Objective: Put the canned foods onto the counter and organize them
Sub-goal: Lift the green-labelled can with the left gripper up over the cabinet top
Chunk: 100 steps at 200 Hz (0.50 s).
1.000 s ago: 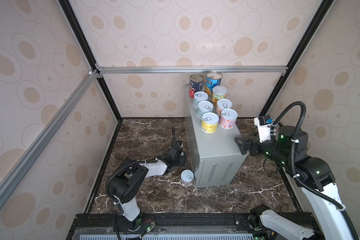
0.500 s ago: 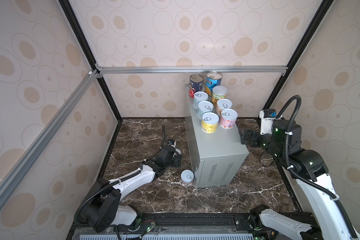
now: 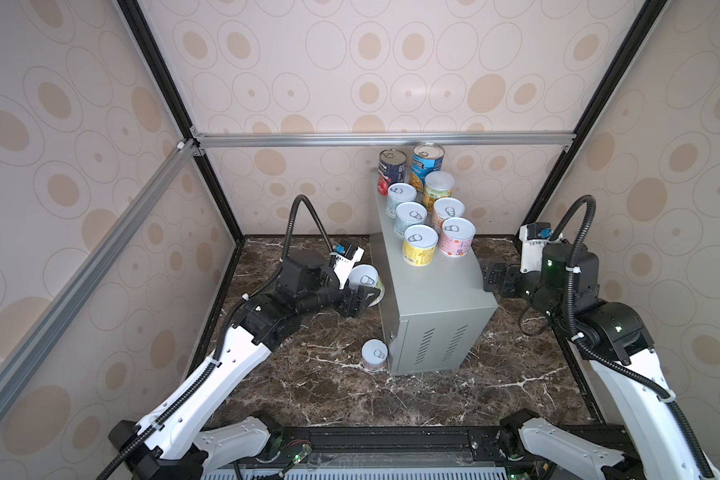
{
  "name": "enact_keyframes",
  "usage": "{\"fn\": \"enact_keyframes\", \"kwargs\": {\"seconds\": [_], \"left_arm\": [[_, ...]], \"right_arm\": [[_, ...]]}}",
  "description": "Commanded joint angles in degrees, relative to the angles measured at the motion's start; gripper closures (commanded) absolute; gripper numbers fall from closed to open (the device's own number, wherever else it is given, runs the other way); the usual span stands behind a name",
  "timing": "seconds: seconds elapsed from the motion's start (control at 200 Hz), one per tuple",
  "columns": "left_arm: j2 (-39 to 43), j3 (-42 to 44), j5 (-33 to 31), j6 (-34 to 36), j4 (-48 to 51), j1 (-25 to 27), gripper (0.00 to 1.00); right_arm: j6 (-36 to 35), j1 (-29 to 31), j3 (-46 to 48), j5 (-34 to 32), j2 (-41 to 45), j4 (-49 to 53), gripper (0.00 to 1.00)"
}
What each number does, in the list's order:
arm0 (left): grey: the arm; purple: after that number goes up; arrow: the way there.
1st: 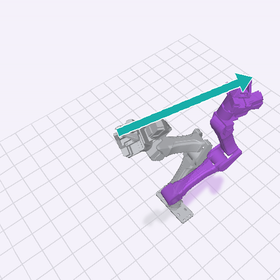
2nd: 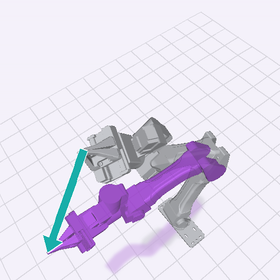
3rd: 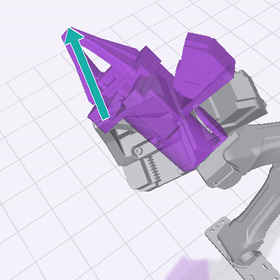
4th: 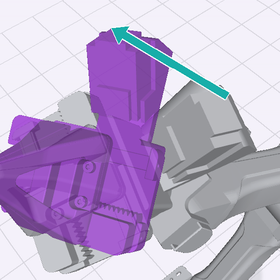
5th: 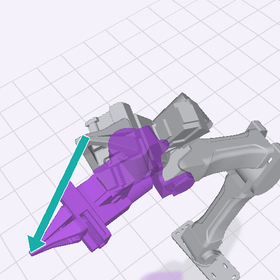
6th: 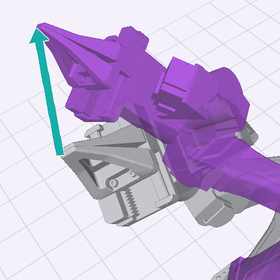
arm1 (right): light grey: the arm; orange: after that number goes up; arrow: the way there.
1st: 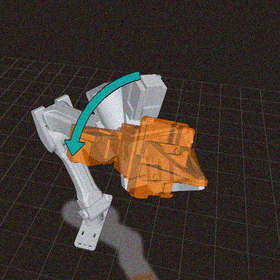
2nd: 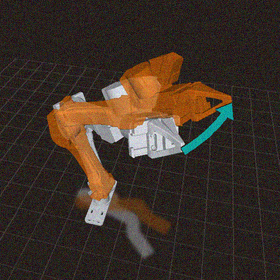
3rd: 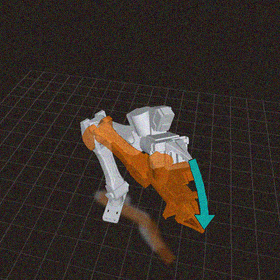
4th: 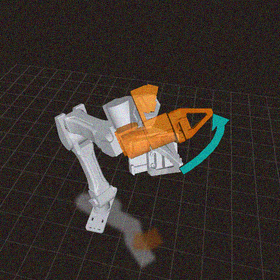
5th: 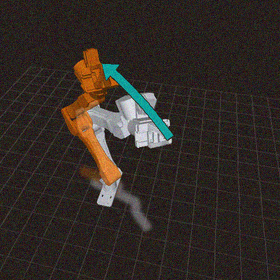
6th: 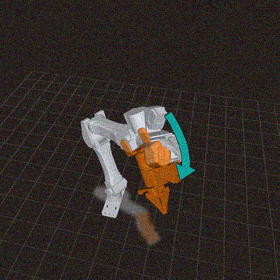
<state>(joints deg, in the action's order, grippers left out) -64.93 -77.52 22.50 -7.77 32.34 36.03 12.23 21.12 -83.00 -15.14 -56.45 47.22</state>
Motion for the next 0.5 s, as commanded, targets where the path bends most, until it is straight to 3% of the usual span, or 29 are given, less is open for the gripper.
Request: {"fn": "enact_keyframes", "kwargs": {"seconds": [0.0,0.295,0.495], "left_arm": [[-1.3,-9.8,9.1,5.5,7.8,1.4,0.69],[-9.2,-23.3,9.0,6.0,13.5,8.9,0.73],[-15.1,-28.7,3.0,5.1,13.3,14.0,0.73]], "right_arm": [[-1.5,-0.4,1.6,-1.5,2.4,0.8,0.00],[-3.5,-0.4,-0.2,0.4,3.4,2.5,0.00],[-4.7,-0.4,-0.4,5.0,3.7,1.8,0.00]]}}
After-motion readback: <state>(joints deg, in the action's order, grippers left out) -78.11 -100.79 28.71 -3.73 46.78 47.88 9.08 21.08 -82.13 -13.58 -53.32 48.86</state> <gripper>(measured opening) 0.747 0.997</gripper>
